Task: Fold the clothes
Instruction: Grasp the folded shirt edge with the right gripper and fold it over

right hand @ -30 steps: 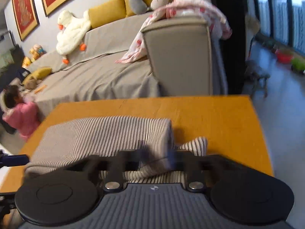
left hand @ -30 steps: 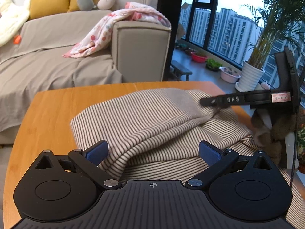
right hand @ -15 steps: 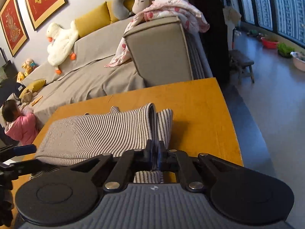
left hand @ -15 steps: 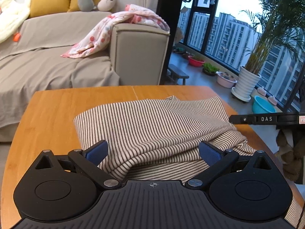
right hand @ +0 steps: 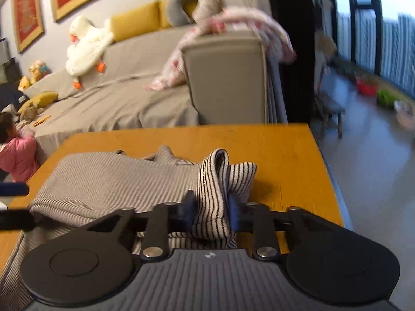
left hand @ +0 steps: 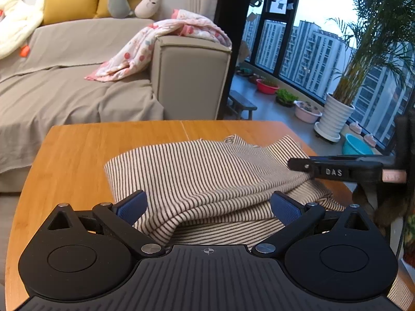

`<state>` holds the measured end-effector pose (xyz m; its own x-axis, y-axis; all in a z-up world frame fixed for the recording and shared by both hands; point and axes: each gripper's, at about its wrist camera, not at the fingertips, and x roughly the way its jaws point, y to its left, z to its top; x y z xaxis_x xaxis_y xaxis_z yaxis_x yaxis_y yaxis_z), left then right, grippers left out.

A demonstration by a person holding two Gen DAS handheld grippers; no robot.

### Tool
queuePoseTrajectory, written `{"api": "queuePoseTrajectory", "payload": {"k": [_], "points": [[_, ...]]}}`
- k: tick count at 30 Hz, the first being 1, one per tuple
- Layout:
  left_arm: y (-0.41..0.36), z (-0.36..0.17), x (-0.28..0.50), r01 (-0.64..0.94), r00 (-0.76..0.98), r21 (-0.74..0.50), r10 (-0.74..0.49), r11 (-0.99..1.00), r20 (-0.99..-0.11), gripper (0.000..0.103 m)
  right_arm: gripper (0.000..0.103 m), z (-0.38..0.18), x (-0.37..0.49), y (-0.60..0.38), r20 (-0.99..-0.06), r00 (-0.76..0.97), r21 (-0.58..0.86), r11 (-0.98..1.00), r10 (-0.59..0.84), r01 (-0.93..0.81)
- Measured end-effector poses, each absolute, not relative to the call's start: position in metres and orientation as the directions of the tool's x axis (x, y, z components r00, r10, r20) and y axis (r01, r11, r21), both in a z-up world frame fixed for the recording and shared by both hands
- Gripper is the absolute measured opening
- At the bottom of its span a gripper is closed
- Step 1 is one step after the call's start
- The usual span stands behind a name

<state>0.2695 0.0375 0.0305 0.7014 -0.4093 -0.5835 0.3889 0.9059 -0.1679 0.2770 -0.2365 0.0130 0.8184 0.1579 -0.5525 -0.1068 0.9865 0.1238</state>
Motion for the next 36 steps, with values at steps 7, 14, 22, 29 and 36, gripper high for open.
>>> {"api": "queuePoseTrajectory", "payload": {"k": [7, 14, 22, 29, 36], "points": [[0.033, 0.025, 0.287, 0.415, 0.685, -0.269, -0.492, 0.869, -0.537, 0.103, 0.011, 0.025, 0.271, -0.250, -0.575, 0.806, 0.128, 0.989, 0.138, -0.078], [0.032, -0.014, 0.294, 0.417, 0.677, -0.250, -0.483, 0.874, -0.555, 0.103, 0.028, 0.024, 0.265, -0.262, -0.571, 0.807, 0.186, 0.981, 0.151, -0.052], [0.044, -0.015, 0.281, 0.391, 0.735, -0.288, -0.485, 0.874, -0.475, 0.103, 0.021, 0.007, 0.295, -0.238, -0.594, 0.791, 0.132, 0.988, 0.142, -0.078], [0.051, -0.012, 0.271, 0.378, 0.780, -0.299, -0.476, 0.876, -0.407, 0.103, 0.010, 0.076, 0.257, -0.247, -0.411, 0.881, 0.195, 0.966, 0.236, -0.168], [0.052, -0.012, 0.272, 0.368, 0.764, -0.311, -0.475, 0.876, -0.436, 0.103, 0.013, 0.006, 0.262, -0.259, -0.583, 0.797, 0.201, 0.978, 0.159, -0.047]]}}
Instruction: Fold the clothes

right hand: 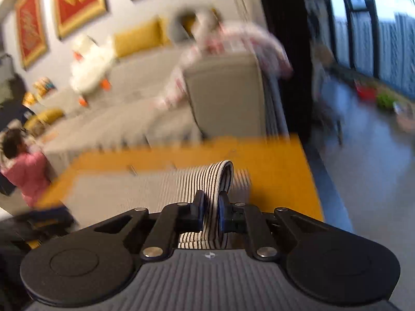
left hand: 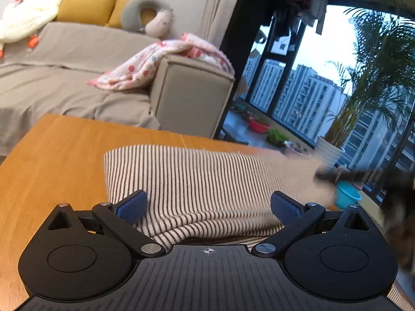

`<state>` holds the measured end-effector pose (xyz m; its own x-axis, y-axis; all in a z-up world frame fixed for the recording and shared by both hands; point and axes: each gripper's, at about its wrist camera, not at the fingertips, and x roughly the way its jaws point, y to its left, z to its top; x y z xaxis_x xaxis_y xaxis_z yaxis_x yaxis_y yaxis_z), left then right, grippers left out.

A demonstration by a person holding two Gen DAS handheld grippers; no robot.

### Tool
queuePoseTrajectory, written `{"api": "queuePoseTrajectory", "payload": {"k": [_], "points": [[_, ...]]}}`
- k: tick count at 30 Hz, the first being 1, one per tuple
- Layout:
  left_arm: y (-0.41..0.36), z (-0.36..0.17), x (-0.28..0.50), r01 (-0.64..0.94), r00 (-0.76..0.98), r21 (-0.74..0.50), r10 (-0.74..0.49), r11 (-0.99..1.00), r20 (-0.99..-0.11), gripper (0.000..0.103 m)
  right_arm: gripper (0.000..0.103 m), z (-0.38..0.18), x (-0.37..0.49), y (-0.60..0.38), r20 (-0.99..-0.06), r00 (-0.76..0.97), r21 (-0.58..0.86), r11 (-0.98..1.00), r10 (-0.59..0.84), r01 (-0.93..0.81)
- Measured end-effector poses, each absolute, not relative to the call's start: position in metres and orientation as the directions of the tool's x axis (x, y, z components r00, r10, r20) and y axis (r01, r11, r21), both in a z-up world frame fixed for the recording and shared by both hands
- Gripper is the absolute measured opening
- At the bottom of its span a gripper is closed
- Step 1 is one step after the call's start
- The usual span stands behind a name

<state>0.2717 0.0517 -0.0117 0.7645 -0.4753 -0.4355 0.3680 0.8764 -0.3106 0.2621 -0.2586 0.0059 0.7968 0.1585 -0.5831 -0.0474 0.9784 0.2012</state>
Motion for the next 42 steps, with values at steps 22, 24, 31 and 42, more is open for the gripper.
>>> {"api": "queuePoseTrajectory", "payload": {"k": [22, 24, 31, 42], "points": [[0.047, 0.011, 0.288, 0.409, 0.684, -0.342, -0.532, 0.846, -0.498, 0.103, 0.103, -0.022, 0.268, -0.224, -0.483, 0.837, 0.338, 0.937, 0.256, -0.092], [0.049, 0.024, 0.297, 0.433, 0.656, -0.437, -0.608, 0.788, -0.447, 0.103, 0.103, -0.023, 0.269, -0.228, -0.479, 0.837, 0.355, 0.930, 0.266, -0.092], [0.040, -0.014, 0.334, 0.351, 0.606, -0.502, -0.600, 0.791, -0.522, 0.103, 0.103, -0.016, 0.274, -0.221, -0.514, 0.809, 0.301, 0.943, 0.284, -0.139], [0.046, 0.008, 0.306, 0.394, 0.634, -0.407, -0.564, 0.824, -0.529, 0.098, 0.058, 0.016, 0.253, -0.227, -0.471, 0.872, 0.095, 0.991, 0.131, -0.098]]}}
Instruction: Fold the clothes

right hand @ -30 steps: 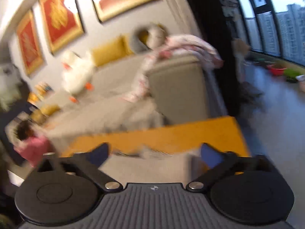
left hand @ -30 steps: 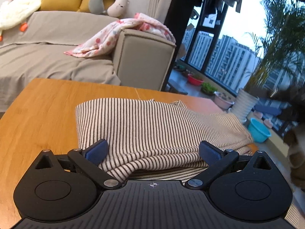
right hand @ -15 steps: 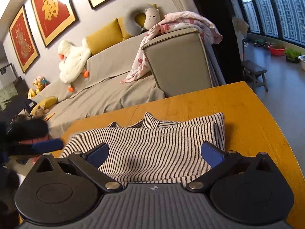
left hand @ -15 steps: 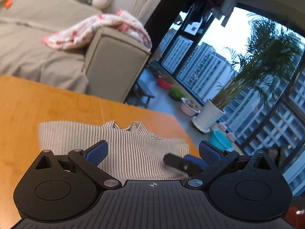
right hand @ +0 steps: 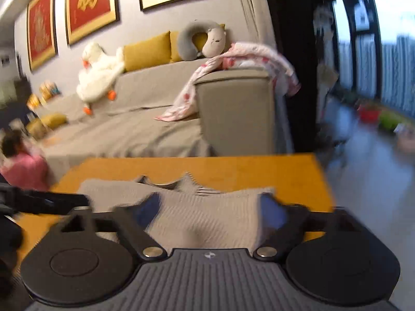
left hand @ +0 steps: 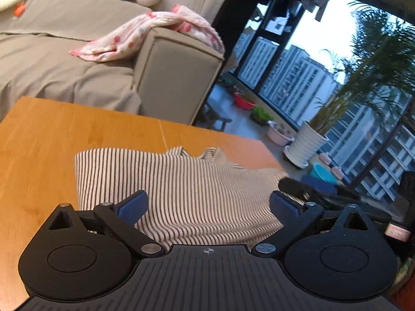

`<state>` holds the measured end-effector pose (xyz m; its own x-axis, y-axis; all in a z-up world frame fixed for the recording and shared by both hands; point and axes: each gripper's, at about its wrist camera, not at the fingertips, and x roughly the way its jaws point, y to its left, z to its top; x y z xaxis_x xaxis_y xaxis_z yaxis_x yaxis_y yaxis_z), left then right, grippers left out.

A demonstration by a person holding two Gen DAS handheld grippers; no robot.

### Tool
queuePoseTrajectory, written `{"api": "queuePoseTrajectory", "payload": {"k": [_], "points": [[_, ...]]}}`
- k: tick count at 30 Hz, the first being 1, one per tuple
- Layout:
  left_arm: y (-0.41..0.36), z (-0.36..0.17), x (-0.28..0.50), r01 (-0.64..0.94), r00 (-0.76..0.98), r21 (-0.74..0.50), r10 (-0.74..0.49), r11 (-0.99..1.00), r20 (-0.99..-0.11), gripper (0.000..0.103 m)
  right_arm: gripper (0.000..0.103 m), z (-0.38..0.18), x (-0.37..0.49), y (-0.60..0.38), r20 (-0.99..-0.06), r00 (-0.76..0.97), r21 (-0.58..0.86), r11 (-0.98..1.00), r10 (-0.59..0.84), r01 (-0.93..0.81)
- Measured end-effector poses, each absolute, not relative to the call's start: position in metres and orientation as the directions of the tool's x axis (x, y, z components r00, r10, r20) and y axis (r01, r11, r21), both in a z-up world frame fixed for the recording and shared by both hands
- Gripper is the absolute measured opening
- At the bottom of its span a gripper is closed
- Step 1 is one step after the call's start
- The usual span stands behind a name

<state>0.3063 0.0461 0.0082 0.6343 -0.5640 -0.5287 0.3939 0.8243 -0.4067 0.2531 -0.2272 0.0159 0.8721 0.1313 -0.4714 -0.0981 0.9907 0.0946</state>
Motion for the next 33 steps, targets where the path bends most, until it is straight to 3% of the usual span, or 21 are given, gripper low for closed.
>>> {"api": "queuePoseTrajectory", "payload": {"k": [1, 4, 9, 12, 14, 16, 18, 33], "points": [[0.046, 0.007, 0.305, 0.393, 0.626, -0.398, -0.558, 0.829, -0.545, 0.093, 0.050, 0.012, 0.255, -0.229, -0.502, 0.856, 0.083, 0.992, 0.124, -0.094], [0.038, -0.007, 0.304, 0.362, 0.638, -0.296, -0.467, 0.884, -0.612, 0.080, 0.051, -0.009, 0.262, -0.233, -0.597, 0.795, 0.062, 0.994, 0.107, -0.087], [0.041, 0.011, 0.292, 0.365, 0.673, -0.212, -0.414, 0.907, -0.612, 0.082, 0.051, 0.012, 0.264, -0.239, -0.588, 0.802, 0.042, 0.994, 0.105, -0.099], [0.052, 0.023, 0.293, 0.349, 0.684, -0.261, -0.435, 0.900, -0.585, 0.082, 0.049, 0.033, 0.263, -0.239, -0.535, 0.831, 0.062, 0.988, 0.150, -0.139], [0.049, 0.017, 0.301, 0.343, 0.659, -0.257, -0.426, 0.904, -0.620, 0.083, 0.049, 0.031, 0.272, -0.235, -0.559, 0.808, 0.090, 0.982, 0.187, -0.165], [0.042, 0.004, 0.307, 0.325, 0.646, -0.177, -0.355, 0.929, -0.676, 0.082, 0.048, 0.020, 0.277, -0.233, -0.586, 0.788, 0.074, 0.981, 0.186, -0.177], [0.035, 0.005, 0.302, 0.359, 0.656, -0.122, -0.343, 0.925, -0.673, 0.083, 0.048, 0.008, 0.280, -0.232, -0.610, 0.773, 0.045, 0.982, 0.174, -0.185], [0.057, 0.018, 0.307, 0.354, 0.654, -0.156, -0.364, 0.922, -0.663, 0.094, 0.053, 0.017, 0.280, -0.247, -0.639, 0.745, 0.064, 0.979, 0.191, -0.196]]}}
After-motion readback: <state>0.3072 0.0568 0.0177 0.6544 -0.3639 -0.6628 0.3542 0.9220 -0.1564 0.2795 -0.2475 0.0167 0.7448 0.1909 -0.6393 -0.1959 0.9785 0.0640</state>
